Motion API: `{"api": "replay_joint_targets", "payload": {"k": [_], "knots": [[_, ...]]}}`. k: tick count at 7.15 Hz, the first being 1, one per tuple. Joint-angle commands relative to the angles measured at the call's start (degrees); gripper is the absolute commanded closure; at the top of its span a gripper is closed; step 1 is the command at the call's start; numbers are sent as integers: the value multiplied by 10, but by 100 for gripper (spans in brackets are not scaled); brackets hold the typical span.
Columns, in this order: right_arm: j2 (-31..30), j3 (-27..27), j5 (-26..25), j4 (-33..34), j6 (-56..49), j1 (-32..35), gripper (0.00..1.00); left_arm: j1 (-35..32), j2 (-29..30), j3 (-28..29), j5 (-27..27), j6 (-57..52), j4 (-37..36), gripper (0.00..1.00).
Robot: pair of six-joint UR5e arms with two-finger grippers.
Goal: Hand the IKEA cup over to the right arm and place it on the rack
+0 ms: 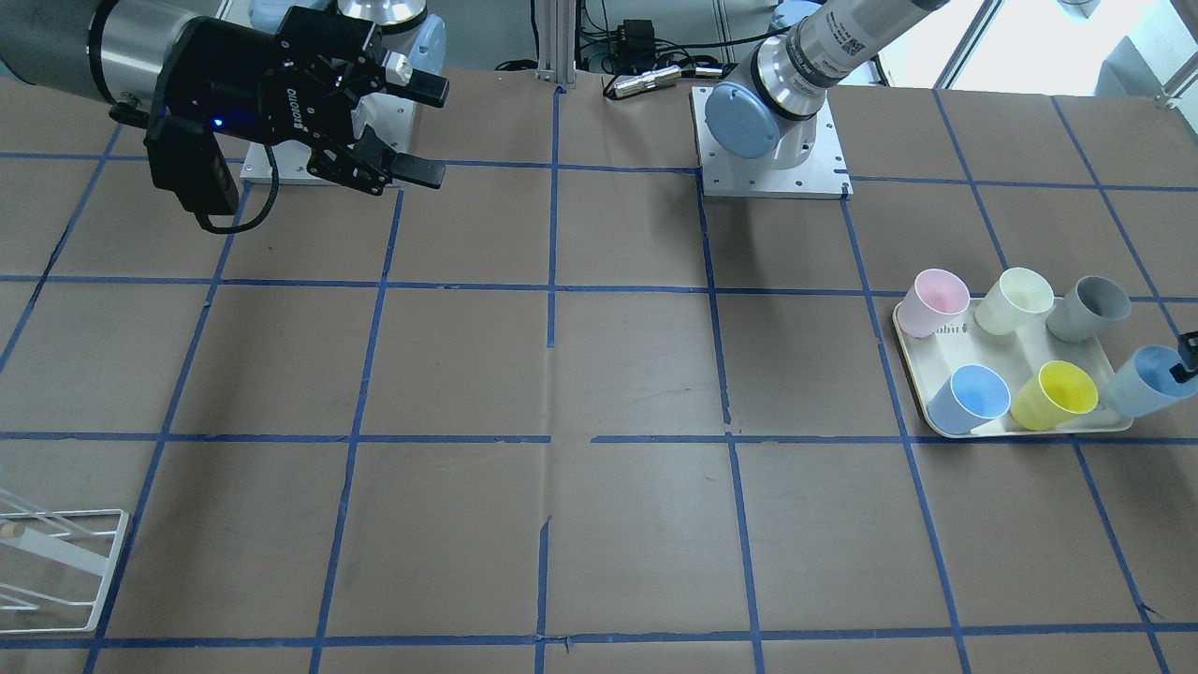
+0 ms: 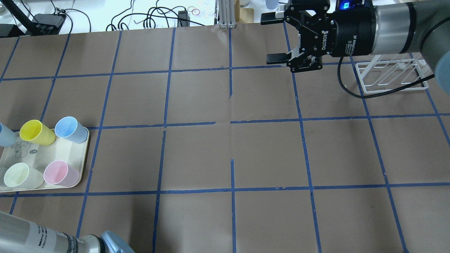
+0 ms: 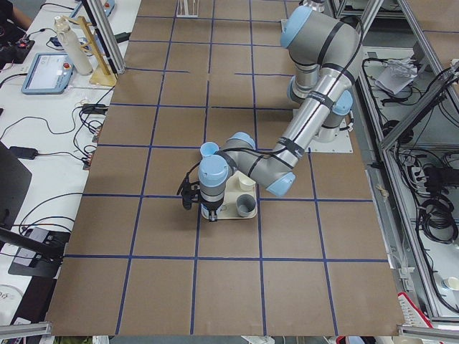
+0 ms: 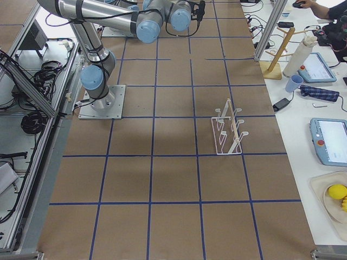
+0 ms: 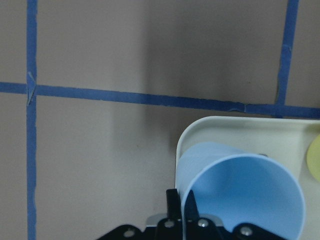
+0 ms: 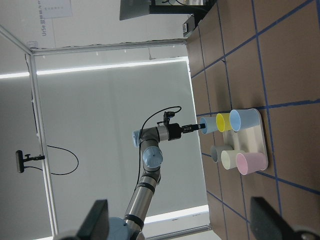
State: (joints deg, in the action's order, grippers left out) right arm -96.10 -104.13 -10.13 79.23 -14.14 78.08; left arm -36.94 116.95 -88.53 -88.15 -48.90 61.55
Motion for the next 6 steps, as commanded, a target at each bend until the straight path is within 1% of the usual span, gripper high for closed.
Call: {"api": "replay_joint_targets", "payload": {"k": [1, 2, 3, 4, 5, 6], "knots": [[-23, -24, 43, -14, -4, -1, 0, -7, -21, 78, 23, -8, 126, 100], [-27, -34, 69, -15, -4, -1, 0, -11, -38, 117, 33, -23, 212, 100], [-26, -35, 77, -15, -4, -1, 0, -31, -52, 149, 87, -29, 330, 100], [-26, -35, 78, -15, -4, -1, 0, -56, -65, 162, 119, -29, 465, 100], [-26, -35, 78, -25, -4, -2, 0, -80, -78, 158, 196, -27, 580, 100], [-26, -36, 76, -34, -4, -12, 0, -99, -87, 156, 263, -25, 662, 100]]}}
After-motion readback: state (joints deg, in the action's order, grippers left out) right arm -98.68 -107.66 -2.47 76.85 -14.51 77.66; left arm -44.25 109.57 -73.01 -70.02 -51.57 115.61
